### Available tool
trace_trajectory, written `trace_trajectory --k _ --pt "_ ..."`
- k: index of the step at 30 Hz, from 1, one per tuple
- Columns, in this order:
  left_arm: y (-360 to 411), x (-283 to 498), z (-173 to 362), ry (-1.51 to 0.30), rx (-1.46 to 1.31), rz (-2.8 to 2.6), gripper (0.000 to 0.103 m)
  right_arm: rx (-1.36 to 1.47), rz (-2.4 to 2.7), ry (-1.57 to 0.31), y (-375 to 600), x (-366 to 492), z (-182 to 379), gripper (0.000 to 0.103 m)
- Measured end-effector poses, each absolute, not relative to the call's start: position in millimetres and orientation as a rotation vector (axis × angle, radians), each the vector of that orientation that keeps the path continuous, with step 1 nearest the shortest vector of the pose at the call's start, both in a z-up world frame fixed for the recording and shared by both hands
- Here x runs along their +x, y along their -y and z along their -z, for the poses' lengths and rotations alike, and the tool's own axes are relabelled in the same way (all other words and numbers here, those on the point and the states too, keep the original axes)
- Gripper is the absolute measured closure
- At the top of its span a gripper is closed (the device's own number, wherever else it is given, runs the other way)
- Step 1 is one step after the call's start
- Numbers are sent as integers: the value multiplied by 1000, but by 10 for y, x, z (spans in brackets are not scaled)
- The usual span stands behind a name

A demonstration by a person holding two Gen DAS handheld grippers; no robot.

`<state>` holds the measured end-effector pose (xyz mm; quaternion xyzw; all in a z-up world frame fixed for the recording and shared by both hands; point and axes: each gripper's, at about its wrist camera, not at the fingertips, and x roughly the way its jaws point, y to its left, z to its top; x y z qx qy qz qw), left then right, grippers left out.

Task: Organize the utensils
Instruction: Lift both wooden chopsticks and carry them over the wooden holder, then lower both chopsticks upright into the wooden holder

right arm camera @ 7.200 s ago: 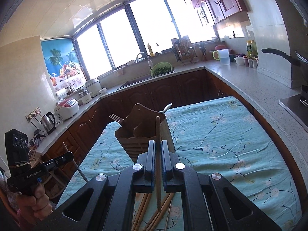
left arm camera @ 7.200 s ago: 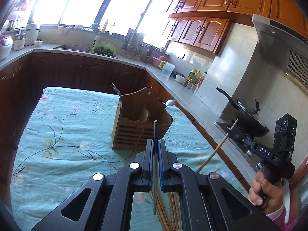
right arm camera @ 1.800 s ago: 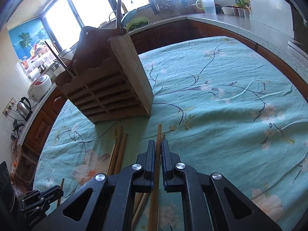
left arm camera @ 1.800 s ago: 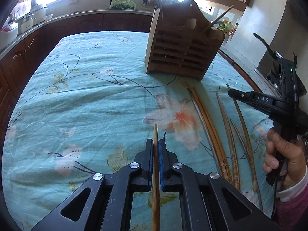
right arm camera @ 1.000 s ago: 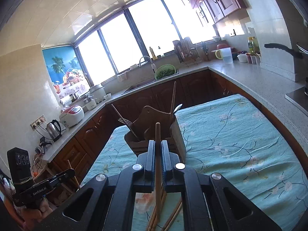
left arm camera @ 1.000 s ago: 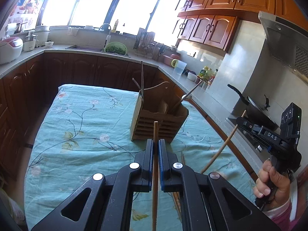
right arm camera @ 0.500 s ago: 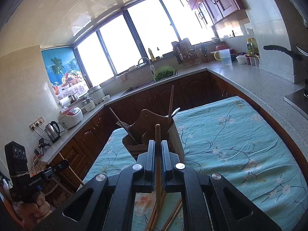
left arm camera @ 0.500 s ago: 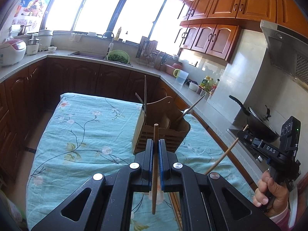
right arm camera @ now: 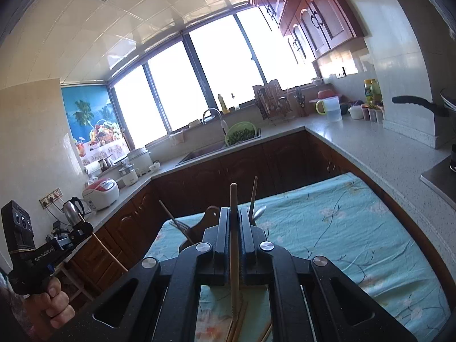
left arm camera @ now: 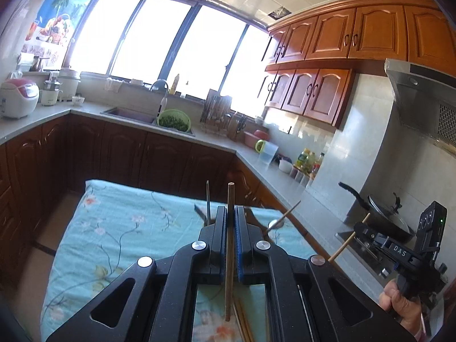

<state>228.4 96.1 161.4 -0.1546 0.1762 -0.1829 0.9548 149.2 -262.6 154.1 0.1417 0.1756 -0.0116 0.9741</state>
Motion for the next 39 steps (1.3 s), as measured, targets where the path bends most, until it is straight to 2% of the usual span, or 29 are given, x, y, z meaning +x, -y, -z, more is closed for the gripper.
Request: trace_trajectory --k 5,10,26,39 --pt "-872 2551 -1806 -260 -315 350 100 290 42 -271 2697 1750 -1805 98" --pt "-735 2882 -1704 -216 -341 325 100 275 71 -235 2721 2069 -1865 98" --pt "-223 3709 -607 -332 -372 253 100 291 110 -390 2747 2635 -937 97" --pt "-309 3886 -727 -375 -340 260 99 291 106 -414 2718 2680 -917 97"
